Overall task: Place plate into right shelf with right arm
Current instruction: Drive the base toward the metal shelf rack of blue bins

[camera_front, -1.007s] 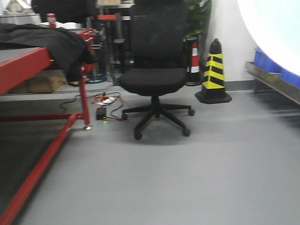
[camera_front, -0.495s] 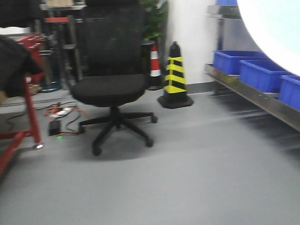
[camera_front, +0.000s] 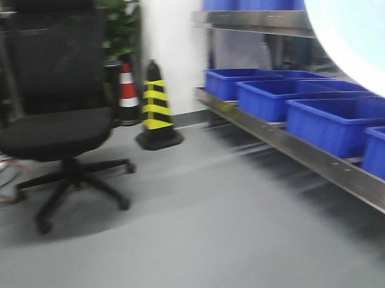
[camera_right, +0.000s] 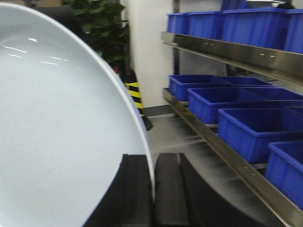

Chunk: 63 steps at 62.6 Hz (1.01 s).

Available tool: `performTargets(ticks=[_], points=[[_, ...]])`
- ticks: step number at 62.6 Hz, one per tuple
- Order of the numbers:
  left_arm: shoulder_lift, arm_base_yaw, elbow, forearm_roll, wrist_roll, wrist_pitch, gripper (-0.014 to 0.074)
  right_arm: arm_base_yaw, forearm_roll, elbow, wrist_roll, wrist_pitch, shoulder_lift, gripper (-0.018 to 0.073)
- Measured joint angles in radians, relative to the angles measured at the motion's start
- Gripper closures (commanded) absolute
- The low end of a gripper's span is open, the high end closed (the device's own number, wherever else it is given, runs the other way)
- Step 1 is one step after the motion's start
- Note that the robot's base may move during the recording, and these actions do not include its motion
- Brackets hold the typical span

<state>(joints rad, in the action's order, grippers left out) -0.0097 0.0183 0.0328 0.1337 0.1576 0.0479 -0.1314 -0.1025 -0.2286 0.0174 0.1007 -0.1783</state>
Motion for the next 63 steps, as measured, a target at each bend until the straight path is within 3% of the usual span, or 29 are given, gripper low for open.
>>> performTargets(ticks=[63], points=[[0.0, 0.0, 0.0, 0.0, 0.0, 0.0, 0.0724, 0.0, 0.0, 0.0, 0.0, 0.0, 0.0, 0.0494]])
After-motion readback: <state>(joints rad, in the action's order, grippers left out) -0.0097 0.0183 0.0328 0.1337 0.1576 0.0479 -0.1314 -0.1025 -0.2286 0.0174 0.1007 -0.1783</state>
